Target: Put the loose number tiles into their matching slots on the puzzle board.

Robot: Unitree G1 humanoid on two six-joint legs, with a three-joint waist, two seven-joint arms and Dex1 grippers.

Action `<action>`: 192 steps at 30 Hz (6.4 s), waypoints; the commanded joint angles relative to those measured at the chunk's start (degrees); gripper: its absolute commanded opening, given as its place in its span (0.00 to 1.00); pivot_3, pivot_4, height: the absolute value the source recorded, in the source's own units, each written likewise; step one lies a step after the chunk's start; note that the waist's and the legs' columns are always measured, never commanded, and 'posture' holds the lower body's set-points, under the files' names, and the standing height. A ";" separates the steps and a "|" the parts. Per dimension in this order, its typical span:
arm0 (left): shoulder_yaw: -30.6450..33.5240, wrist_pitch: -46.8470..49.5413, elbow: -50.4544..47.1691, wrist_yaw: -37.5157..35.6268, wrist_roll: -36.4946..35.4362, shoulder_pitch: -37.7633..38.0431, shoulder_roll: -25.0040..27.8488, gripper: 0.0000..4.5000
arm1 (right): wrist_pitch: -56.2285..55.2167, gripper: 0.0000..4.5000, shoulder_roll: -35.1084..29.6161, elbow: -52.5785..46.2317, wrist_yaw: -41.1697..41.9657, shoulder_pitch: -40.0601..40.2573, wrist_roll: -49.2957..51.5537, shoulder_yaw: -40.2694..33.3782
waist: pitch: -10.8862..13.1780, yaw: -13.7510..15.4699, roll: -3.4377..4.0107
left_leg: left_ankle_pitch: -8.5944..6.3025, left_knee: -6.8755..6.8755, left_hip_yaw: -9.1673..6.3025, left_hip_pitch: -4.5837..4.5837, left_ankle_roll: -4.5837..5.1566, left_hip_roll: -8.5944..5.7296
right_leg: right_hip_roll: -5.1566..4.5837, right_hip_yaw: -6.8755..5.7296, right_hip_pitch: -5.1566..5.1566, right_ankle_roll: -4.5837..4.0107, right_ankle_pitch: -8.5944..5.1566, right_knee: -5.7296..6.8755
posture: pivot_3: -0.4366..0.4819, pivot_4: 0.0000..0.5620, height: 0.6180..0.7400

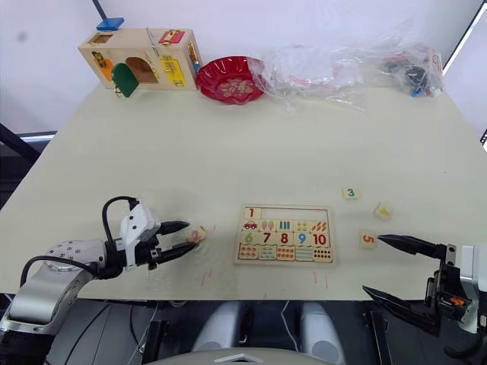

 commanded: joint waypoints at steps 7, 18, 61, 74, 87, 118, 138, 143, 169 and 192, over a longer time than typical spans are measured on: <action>-0.69 -5.22 4.93 -2.03 1.85 1.58 0.38 0.59 | -0.25 1.00 0.60 -1.63 -0.58 0.39 0.73 -0.11 | -0.01 -0.02 0.01 | 0.00 0.00 -0.01 0.01 0.00 0.00 | 0.01 0.00 0.00 0.00 0.00 0.00 | 0.48 0.27 1.00; -2.08 -8.30 8.39 -3.06 2.66 0.22 0.11 0.22 | -0.37 1.00 0.91 -1.88 -0.82 0.47 0.46 0.07 | -0.18 -0.12 0.27 | 0.00 -0.02 0.05 0.05 0.00 0.01 | 0.02 0.03 0.01 0.00 0.00 0.01 | 0.48 0.27 1.00; -47.26 29.97 1.58 -21.96 20.59 -65.92 -0.38 0.22 | 2.58 1.00 2.47 -8.46 -11.82 -0.87 0.35 0.81 | 0.11 -0.12 -0.16 | 0.00 0.12 0.04 -0.28 0.02 -0.31 | 0.26 -0.11 -0.06 0.04 -0.01 0.02 | 0.48 0.27 1.00; -53.49 37.64 6.08 -18.15 23.70 -69.26 -9.06 0.22 | 2.18 1.00 3.67 -9.88 -13.16 0.38 -0.53 1.94 | 0.14 -0.11 -0.18 | 0.01 0.16 0.00 -0.29 0.02 -0.37 | 0.22 -0.12 -0.07 0.05 -0.01 0.06 | 0.48 0.27 1.00; -54.40 42.82 4.03 -14.33 22.43 -68.91 -10.65 0.22 | 1.82 1.00 4.47 -10.99 -13.71 1.05 -0.83 2.82 | 0.14 -0.09 -0.18 | 0.01 0.16 -0.02 -0.29 0.02 -0.37 | 0.21 -0.12 -0.07 0.05 -0.01 0.07 | 0.48 0.27 1.00; -56.49 44.21 5.42 -9.54 20.42 -69.69 -12.77 0.22 | 1.15 1.00 4.67 -11.28 -14.28 1.83 -0.61 3.27 | 0.14 -0.06 -0.18 | 0.01 0.16 -0.01 -0.29 0.02 -0.37 | 0.21 -0.11 -0.07 0.05 -0.01 0.07 | 0.48 0.27 1.00; -57.83 43.77 5.37 -9.28 20.86 -71.13 -12.18 0.22 | 1.05 1.00 5.16 -11.53 -14.49 1.61 -0.78 3.92 | 0.14 -0.06 -0.18 | 0.01 0.16 -0.01 -0.29 0.02 -0.38 | 0.21 -0.11 -0.07 0.05 -0.01 0.07 | 0.48 0.27 1.00; -58.12 43.80 5.19 -9.32 20.80 -71.37 -12.14 0.22 | 1.05 1.00 5.26 -11.49 -14.59 1.33 -0.86 4.16 | 0.14 -0.05 -0.18 | 0.01 0.16 -0.01 -0.29 0.02 -0.37 | 0.21 -0.11 -0.07 0.05 -0.01 0.07 | 0.48 0.27 1.00; -58.06 43.98 5.08 -9.47 20.52 -71.42 -12.37 0.22 | -0.50 1.00 6.54 -11.08 -12.17 5.14 -0.66 1.52 | 0.14 -0.02 -0.18 | 0.01 0.16 -0.01 -0.29 0.02 -0.37 | 0.20 -0.11 -0.07 0.05 -0.01 0.08 | 0.48 0.27 1.00; -58.32 44.59 4.63 -9.80 20.27 -71.53 -12.28 0.22 | -5.24 1.00 9.47 -8.84 -8.56 11.38 -1.69 -1.23 | 0.14 -0.02 -0.17 | 0.01 0.15 -0.01 -0.28 0.02 -0.36 | 0.20 -0.11 -0.07 0.05 -0.01 0.07 | 0.48 0.27 1.00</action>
